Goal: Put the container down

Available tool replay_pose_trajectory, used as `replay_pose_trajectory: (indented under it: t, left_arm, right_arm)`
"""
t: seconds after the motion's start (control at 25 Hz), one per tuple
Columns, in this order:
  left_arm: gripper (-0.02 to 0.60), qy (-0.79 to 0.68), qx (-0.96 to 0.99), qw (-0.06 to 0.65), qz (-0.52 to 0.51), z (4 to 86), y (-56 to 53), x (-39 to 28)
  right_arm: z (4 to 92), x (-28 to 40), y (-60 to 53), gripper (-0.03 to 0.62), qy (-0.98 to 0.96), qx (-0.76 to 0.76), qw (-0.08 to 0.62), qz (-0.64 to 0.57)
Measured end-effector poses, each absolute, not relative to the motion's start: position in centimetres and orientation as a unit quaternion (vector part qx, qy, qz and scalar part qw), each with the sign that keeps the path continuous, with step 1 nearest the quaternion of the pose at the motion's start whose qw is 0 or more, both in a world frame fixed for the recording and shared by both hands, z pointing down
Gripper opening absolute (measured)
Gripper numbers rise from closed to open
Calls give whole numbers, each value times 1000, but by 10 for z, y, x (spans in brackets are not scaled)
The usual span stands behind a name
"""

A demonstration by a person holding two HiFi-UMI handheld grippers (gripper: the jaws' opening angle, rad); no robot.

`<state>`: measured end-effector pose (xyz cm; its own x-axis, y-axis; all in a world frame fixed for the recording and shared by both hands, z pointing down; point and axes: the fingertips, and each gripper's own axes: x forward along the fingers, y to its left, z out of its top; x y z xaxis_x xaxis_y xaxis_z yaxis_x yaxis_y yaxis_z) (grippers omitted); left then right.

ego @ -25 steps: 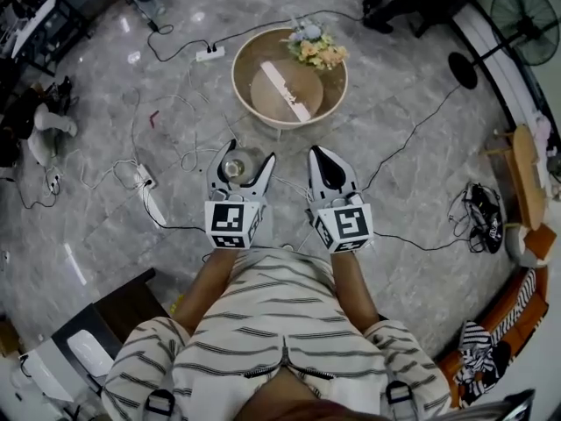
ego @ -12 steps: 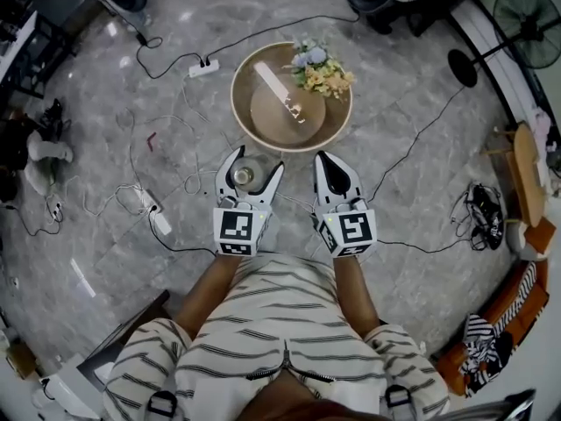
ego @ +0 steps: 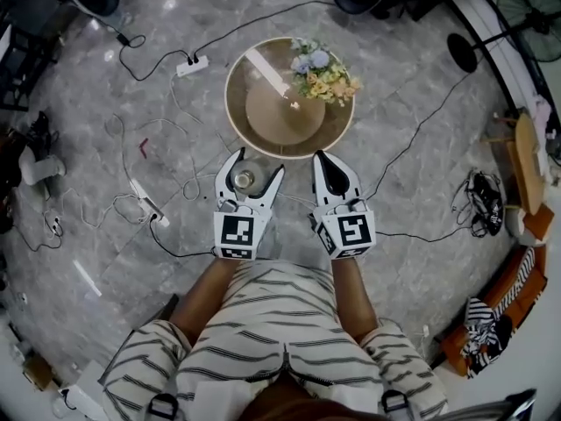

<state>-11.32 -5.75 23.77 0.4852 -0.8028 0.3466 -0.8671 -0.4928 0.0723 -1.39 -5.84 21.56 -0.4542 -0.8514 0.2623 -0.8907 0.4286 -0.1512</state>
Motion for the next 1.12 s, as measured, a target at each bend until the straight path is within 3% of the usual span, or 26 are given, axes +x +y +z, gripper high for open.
replay_pose_trajectory:
  t: [1.12]
  left_arm:
    - [337, -519, 818, 173, 179, 425, -120, -88]
  right_arm:
    - [398, 2, -115, -5, -855, 467, 108, 198]
